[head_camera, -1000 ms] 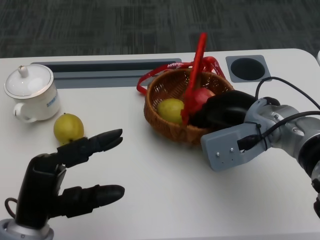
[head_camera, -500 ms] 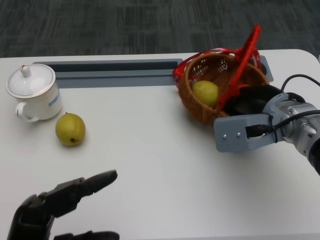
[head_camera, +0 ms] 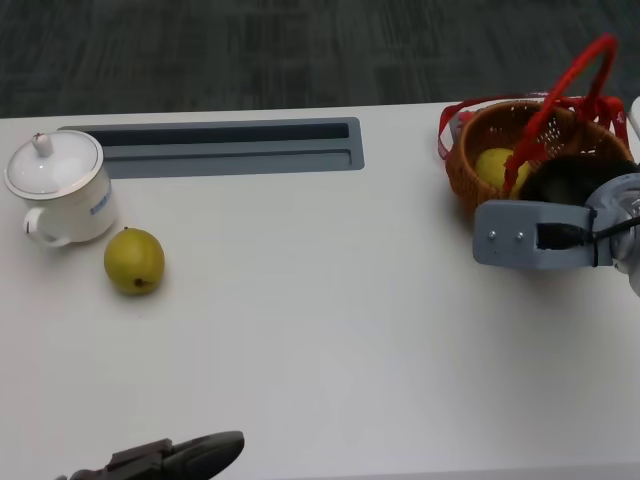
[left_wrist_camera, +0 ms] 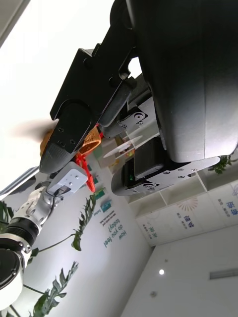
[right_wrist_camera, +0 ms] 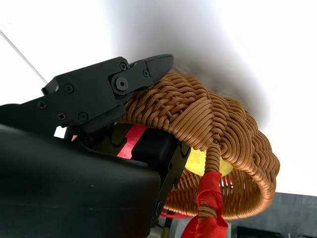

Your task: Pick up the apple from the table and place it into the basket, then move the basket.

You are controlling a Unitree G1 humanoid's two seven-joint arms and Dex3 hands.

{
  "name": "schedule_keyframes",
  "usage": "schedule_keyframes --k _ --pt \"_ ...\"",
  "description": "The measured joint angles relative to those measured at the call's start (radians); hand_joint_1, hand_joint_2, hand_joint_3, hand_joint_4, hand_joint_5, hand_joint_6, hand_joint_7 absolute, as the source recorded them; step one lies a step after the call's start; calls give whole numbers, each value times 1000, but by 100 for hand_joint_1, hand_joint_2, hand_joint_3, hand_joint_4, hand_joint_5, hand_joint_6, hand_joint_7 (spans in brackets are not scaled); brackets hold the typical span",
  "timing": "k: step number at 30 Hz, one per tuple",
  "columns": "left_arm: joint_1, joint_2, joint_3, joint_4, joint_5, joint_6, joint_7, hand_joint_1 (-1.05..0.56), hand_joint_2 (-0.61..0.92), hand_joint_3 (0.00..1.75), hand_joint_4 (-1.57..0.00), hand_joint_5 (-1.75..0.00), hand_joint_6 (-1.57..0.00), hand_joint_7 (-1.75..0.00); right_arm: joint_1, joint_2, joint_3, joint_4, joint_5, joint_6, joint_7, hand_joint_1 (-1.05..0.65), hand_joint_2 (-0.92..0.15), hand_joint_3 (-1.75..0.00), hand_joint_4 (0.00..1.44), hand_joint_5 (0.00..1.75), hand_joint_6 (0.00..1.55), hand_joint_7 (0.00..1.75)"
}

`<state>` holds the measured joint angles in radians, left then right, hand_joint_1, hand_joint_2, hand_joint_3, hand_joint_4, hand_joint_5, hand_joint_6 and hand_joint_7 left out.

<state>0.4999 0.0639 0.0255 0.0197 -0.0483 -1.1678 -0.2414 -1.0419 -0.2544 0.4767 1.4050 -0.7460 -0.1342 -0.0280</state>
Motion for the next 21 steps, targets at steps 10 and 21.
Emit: schedule_keyframes --k 10,21 --pt "59 10 -57 -9 -24 17 8 -55 75 0 -98 -1 -86 -1 -5 3 -71 0 37 3 -12 -51 -79 0 91 0 76 0" --pt "9 24 -93 22 -48 24 8 -53 74 0 -99 -2 -90 -2 -5 4 -121 0 72 -50 29 -92 -76 -1 23 0 24 0"
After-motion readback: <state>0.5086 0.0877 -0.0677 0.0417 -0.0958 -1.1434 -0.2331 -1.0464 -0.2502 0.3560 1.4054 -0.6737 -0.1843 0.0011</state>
